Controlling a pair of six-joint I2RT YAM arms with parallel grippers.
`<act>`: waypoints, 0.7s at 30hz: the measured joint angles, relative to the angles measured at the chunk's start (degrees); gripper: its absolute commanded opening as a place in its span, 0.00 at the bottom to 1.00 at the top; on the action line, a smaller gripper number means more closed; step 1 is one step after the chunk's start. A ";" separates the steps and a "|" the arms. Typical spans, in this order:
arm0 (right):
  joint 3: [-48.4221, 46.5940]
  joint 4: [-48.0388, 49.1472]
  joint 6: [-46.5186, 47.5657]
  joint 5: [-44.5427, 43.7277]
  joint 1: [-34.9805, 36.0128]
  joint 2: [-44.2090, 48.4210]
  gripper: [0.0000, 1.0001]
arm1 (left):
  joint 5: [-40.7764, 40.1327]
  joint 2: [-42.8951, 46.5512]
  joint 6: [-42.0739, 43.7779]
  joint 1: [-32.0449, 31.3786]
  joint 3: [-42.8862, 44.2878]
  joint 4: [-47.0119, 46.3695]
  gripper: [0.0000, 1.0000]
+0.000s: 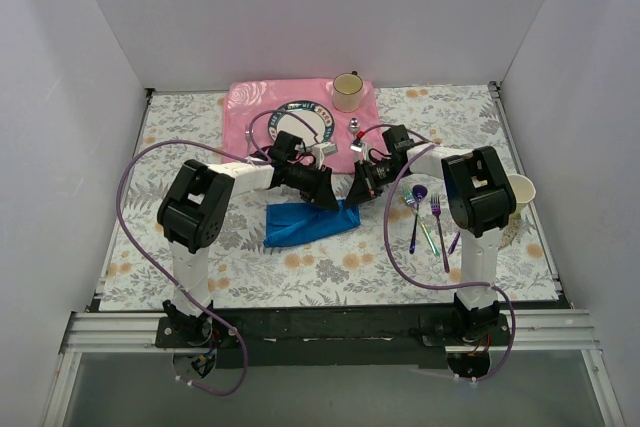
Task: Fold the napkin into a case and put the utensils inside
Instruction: Fold the 2/3-rectangle-folded napkin at the center of the board.
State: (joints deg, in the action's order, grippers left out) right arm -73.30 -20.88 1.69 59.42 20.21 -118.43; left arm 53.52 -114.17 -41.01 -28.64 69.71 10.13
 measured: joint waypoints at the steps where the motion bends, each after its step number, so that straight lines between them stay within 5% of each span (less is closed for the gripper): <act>1: 0.00 0.07 0.00 0.22 0.00 0.00 0.01 | -0.07 0.00 -0.22 0.00 0.00 -0.07 0.38; 8: 0.04 0.13 0.00 1.25 0.00 0.00 0.01 | -0.85 -0.59 -1.46 -0.26 0.00 -0.28 0.36; 12: 0.07 0.13 0.00 1.44 0.02 0.00 0.01 | -1.46 -1.90 -1.53 -0.52 0.02 0.02 0.48; 21: 0.33 0.31 0.11 1.90 0.00 0.35 0.01 | -2.29 -2.08 -2.47 -0.72 0.00 0.00 0.54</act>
State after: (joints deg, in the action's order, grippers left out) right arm -72.97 -20.58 1.80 61.32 20.21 -118.08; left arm 51.22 -116.25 -43.48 -29.36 69.71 10.13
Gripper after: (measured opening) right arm 0.033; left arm 0.525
